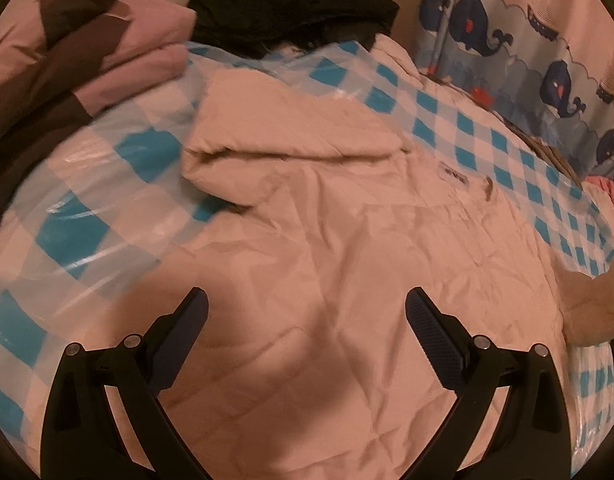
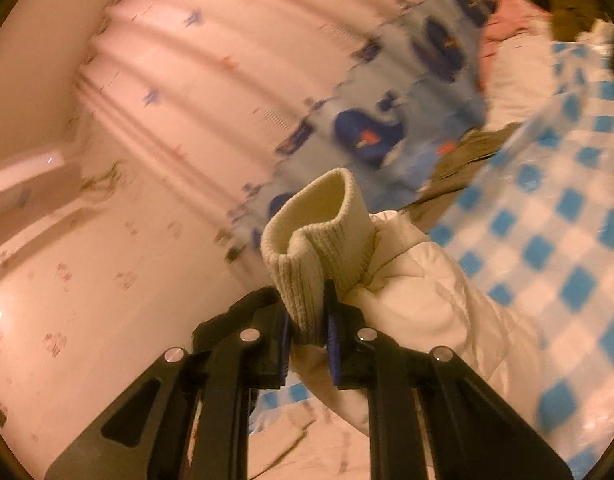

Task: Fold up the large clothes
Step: 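Carry the sleeve across the jacket front with the right tool, folding that side inward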

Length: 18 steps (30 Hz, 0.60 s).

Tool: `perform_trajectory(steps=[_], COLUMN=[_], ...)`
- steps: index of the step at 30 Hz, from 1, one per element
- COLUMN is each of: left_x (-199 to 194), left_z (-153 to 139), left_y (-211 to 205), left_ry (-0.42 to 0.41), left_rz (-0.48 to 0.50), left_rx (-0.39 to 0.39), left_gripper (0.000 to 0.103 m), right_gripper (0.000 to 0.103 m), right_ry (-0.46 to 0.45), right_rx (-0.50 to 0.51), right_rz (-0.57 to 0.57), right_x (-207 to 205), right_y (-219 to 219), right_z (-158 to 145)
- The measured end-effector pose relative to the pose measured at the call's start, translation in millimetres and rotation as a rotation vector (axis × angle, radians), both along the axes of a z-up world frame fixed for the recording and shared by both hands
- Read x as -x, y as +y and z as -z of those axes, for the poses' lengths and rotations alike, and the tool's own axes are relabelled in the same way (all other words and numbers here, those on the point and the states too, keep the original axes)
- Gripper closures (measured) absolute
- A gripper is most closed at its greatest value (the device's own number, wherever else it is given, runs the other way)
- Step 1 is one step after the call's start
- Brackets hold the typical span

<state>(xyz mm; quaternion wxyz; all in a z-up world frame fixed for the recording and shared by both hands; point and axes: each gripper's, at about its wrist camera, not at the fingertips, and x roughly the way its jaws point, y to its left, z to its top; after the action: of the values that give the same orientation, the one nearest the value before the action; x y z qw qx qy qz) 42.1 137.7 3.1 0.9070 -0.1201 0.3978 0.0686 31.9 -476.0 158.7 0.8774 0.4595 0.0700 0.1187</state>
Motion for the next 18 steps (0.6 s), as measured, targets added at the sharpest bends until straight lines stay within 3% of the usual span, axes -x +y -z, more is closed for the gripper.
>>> perform_trajectory(steps=[10,18], left_x=[4.8,7.6], left_z=[-14.4,-20.4], left_y=[18.5,30.8], left_ry=[-0.026,-0.034], left_rz=[-0.038,-0.065], left_rx=[0.007,0.035], left_gripper=[0.008,0.008], right_gripper=[0.087,0.087], right_ry=[-0.019,0.006], right_rx=[0.016,0.002], right_rz=[-0.206,-0.330], right_x=[-79.4,-115.7], right_y=[127.2,203.8], right_z=[-12.6,11.0])
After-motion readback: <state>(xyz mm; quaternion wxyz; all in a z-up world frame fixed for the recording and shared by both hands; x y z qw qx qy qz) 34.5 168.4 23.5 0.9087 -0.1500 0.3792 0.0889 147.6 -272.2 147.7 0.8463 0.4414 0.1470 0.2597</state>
